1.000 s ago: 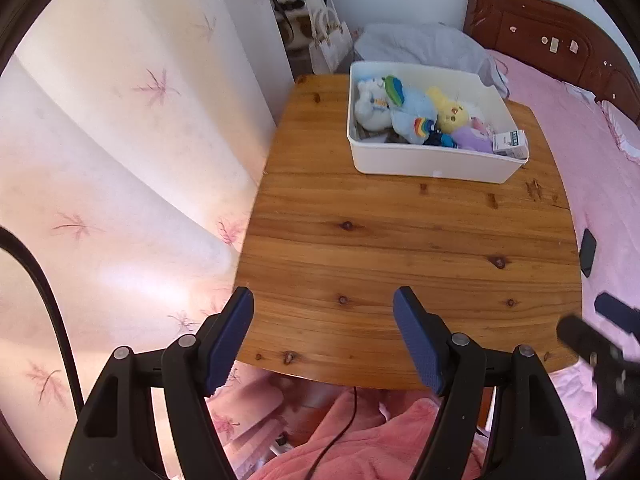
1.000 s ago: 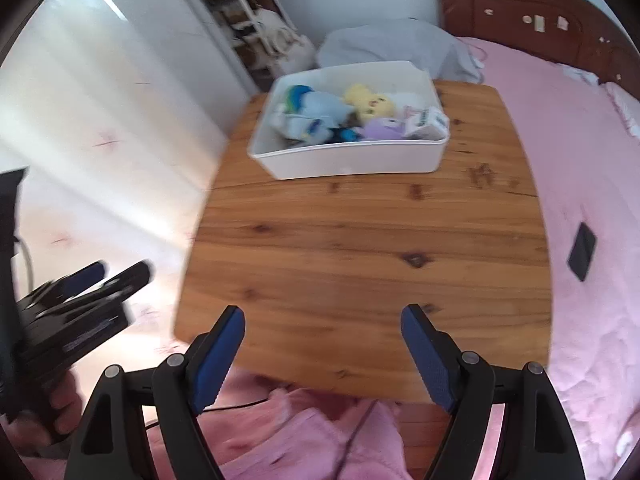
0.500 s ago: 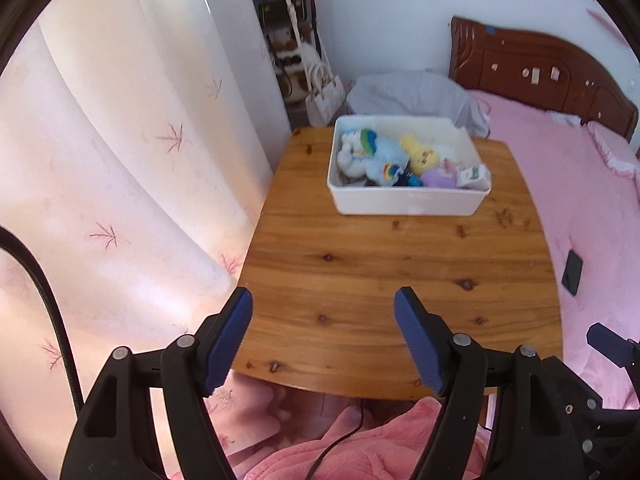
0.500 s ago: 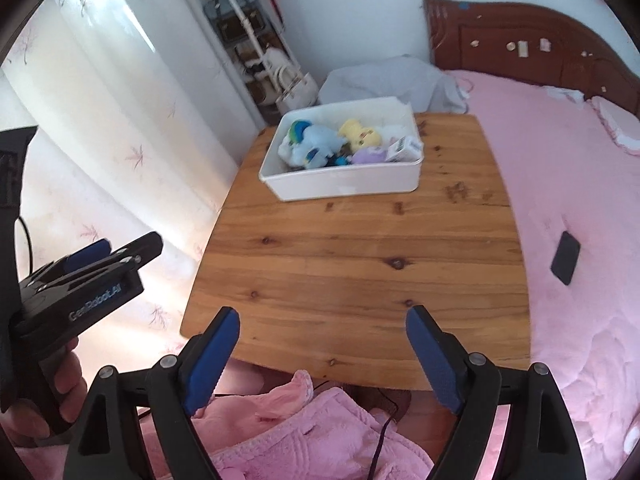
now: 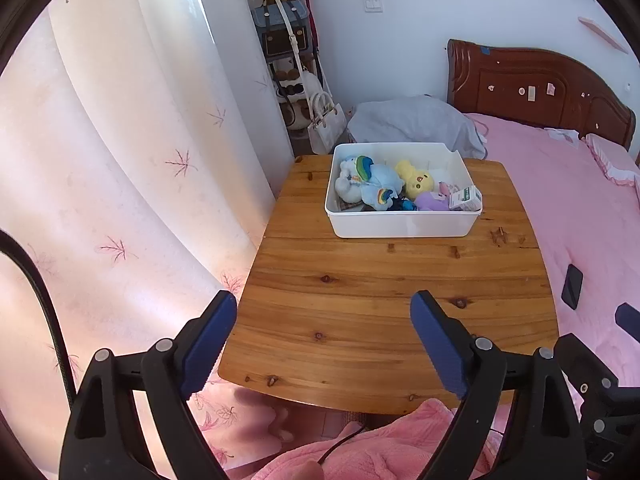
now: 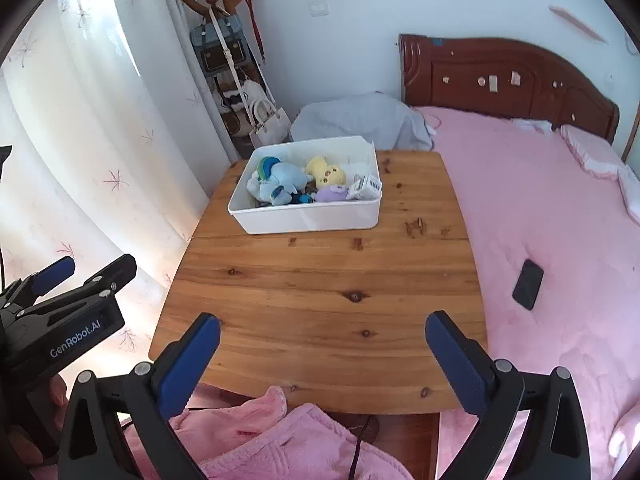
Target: Organize objects
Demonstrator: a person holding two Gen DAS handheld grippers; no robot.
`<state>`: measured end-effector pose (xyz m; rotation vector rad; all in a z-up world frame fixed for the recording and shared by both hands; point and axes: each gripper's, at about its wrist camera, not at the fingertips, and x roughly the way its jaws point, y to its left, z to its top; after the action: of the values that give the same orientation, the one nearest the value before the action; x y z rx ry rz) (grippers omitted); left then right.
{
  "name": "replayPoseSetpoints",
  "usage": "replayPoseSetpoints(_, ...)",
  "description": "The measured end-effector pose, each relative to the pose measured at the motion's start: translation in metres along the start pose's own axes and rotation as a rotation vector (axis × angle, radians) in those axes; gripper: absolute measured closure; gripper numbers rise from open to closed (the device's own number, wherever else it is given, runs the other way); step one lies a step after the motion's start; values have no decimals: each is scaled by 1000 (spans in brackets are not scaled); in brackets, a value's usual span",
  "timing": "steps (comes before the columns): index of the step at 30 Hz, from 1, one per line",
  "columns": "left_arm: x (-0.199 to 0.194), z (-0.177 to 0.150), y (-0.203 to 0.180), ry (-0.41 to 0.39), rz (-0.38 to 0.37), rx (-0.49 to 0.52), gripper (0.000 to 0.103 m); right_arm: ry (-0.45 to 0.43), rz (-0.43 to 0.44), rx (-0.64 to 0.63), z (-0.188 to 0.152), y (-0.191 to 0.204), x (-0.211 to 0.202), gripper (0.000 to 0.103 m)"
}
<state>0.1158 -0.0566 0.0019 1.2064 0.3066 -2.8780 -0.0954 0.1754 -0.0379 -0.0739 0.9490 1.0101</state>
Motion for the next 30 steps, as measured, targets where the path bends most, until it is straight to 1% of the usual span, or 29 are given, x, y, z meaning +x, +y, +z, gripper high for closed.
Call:
replayPoseSetpoints(7, -1, -1, 0, -10, -14, 8, 10, -10, -21, -8, 2, 3, 2, 0)
replayPoseSetpoints(16, 8, 5, 7, 6, -35, -9, 10, 25, -23, -24, 5, 9, 10, 0)
replayPoseSetpoints(21, 9, 8, 9, -1, -59, -9, 10, 33, -35, -26, 6, 13, 12, 0)
replayPoseSetpoints(30, 12, 14, 13, -12, -71, -4, 10, 51, -45, -20, 8, 16, 17, 0)
